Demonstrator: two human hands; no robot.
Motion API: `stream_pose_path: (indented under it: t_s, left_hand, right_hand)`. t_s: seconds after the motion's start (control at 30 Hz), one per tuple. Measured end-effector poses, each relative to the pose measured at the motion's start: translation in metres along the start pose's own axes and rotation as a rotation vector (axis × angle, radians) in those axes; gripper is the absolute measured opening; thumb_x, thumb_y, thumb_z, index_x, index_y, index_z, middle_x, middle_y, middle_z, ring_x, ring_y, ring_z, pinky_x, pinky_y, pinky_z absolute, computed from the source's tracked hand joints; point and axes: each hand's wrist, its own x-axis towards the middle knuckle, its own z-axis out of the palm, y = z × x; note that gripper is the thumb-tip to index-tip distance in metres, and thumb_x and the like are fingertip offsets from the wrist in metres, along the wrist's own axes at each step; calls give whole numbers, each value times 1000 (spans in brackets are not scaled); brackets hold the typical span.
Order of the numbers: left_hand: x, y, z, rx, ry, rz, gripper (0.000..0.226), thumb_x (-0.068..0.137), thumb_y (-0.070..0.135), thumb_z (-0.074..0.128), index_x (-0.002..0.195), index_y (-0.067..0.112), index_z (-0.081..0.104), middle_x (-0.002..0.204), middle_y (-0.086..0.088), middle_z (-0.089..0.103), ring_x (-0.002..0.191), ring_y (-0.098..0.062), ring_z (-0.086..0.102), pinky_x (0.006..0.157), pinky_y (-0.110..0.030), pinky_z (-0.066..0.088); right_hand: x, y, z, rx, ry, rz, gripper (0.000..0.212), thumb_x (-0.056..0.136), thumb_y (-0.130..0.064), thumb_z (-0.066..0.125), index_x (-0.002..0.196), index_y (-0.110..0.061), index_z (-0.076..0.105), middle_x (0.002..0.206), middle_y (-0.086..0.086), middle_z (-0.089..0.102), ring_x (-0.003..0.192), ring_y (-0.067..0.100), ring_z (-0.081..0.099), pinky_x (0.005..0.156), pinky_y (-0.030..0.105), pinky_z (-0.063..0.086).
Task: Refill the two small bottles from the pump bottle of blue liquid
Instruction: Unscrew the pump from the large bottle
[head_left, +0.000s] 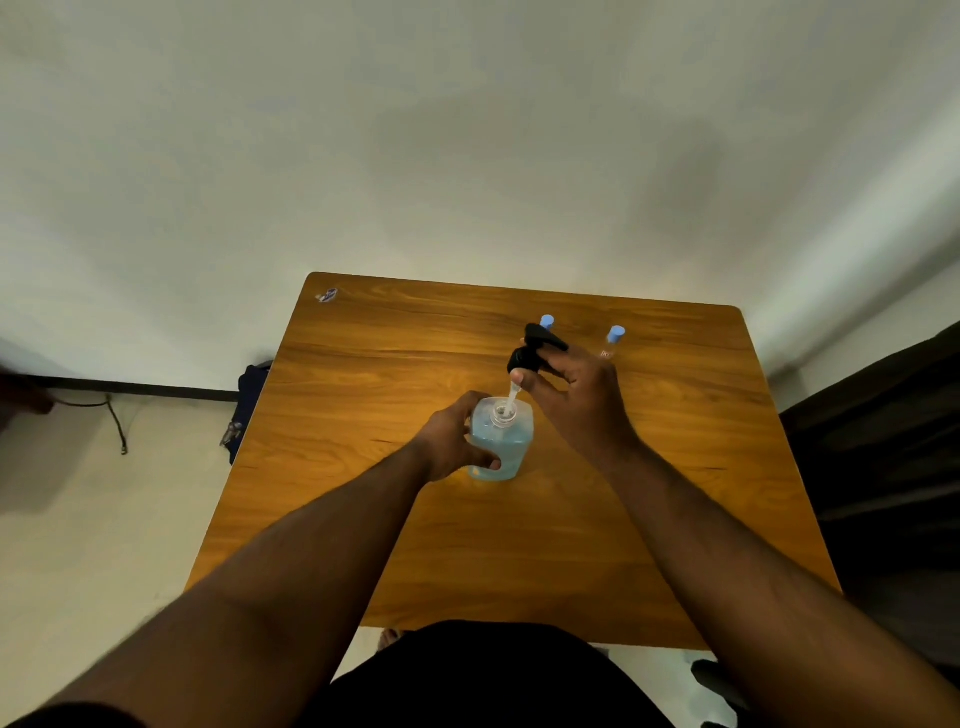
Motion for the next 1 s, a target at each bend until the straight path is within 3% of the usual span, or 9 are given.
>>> stream_pose_path:
  t_s: [0.13, 0.37, 0.5, 0.67, 0.8, 1.0]
  left_hand:
    - [-1, 2, 1, 8, 0, 9, 84, 62, 8, 88, 131, 29, 45, 125, 2, 57, 116, -20, 54, 92, -36, 51]
    - [-2, 4, 0, 54, -3, -1, 84, 62, 8, 88, 132, 27, 45, 123, 3, 57, 115, -19, 53, 92, -33, 50]
    - [-2, 7, 0, 92, -3, -17, 85, 62, 10, 88, 132, 27, 44, 125, 3, 57, 118, -19, 51, 94, -33, 48]
    - [-5, 15, 0, 171, -6, -40, 89, 64, 13, 87, 137, 24, 37, 127, -1, 56, 112, -17, 51, 88, -31, 46]
    - [-8, 19, -1, 200, -22, -67, 95, 68, 11, 85, 144, 21, 29, 136, -5, 51, 124, -26, 49, 95, -36, 47]
    - [-17, 15, -17, 246, 12, -120, 108, 70, 21, 86, 153, 25, 17, 156, -8, 29, 143, -28, 29, 111, -41, 36]
  right_hand:
    - [4, -6, -6, -13, 75, -38, 34, 85, -20, 68, 115, -4, 65, 110, 12, 69, 104, 16, 62, 85, 22, 50]
    - [9, -16, -14, -7, 64, -92, 33, 87, -18, 65, 117, -4, 63, 113, 10, 68, 108, 15, 61, 89, 20, 49]
    - [10, -25, -19, -1, 95, -113, 31, 87, -18, 65, 115, -5, 64, 111, 9, 69, 106, 7, 57, 88, 11, 45]
    - [19, -43, -27, 63, 137, -115, 40, 87, -30, 58, 120, -7, 61, 116, 8, 66, 110, 14, 59, 91, 30, 52]
    - [29, -58, -33, 77, 154, -152, 42, 87, -31, 58, 121, -7, 60, 115, 0, 64, 111, 13, 59, 93, 32, 52]
    - [36, -74, -38, 50, 144, -237, 37, 87, -19, 63, 121, -6, 60, 118, 8, 65, 113, 16, 58, 95, 32, 51]
